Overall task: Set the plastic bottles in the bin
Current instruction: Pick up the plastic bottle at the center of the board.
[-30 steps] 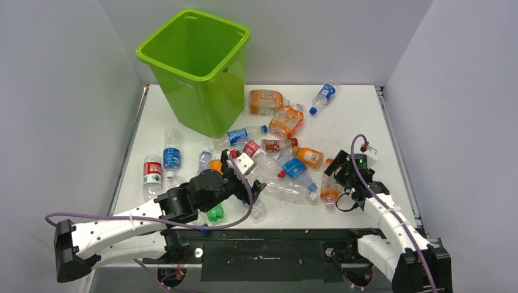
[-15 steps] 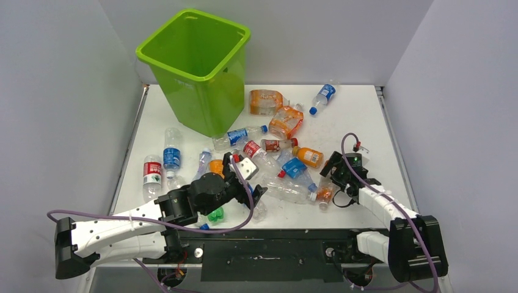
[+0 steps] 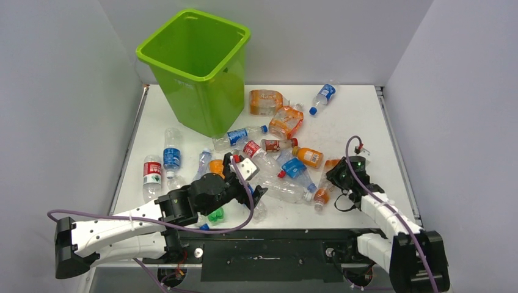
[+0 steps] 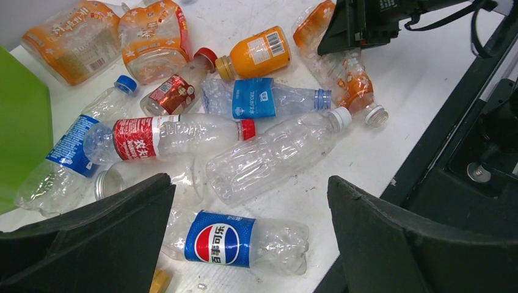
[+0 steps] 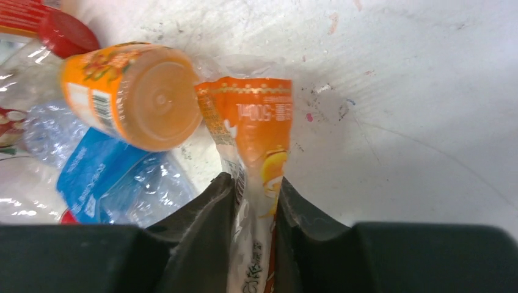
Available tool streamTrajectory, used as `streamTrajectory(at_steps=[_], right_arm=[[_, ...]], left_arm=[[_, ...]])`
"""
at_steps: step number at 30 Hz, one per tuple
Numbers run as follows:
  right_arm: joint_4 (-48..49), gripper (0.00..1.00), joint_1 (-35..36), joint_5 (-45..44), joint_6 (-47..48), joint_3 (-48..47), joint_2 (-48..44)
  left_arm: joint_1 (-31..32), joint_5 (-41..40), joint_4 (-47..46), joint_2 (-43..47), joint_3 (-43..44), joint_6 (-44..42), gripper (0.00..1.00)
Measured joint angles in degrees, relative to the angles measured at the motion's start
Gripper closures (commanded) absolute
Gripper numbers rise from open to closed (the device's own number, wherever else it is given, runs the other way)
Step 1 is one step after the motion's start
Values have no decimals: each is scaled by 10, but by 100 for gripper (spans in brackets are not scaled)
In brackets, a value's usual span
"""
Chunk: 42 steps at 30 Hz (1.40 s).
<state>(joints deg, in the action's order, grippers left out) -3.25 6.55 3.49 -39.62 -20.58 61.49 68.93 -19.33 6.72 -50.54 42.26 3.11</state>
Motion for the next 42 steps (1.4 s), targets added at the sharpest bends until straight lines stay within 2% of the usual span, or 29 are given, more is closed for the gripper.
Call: streamTrajectory(at_steps=[1,2,8,12,15,18,22,25,31,37,39,41,42], right_arm=[[-11,94,-1,0,0,0,-20],[-23,95,-2,0,0,-1,-41],[-139,95,-2,-10,-1,-60,-171],[-143,95,2,13,-13,-121,-259],[-66,95,20,68,-52,-126,-300],[95,95,59,130,-123,-84,-303],[253,95,117,165,-191,-53,-273],[340,95,182,162,-206,-55,-243],[449,95,308,118,-189,-63,-203],[519,95,354,70,-167,-63,-179],[537,95,356,56,-165,-63,-179],[554,95,356,47,-165,-63,-179],[561,95,356,44,-165,-63,-179]], left_arm=[[0,0,0,-1,0,0,4],[0,0,0,-1,0,0,4],[1,-5,-7,-3,0,7,4],[1,-5,-45,3,-1,41,4],[1,18,-99,17,-10,75,4],[1,59,-170,22,-24,112,4],[1,108,-252,14,-42,155,4],[1,135,-299,1,-54,177,4],[1,164,-335,-36,-54,201,4],[1,176,-336,-48,-54,213,2],[1,179,-336,-47,-54,218,16],[1,183,-337,-46,-54,224,36],[1,186,-339,-46,-54,227,42]])
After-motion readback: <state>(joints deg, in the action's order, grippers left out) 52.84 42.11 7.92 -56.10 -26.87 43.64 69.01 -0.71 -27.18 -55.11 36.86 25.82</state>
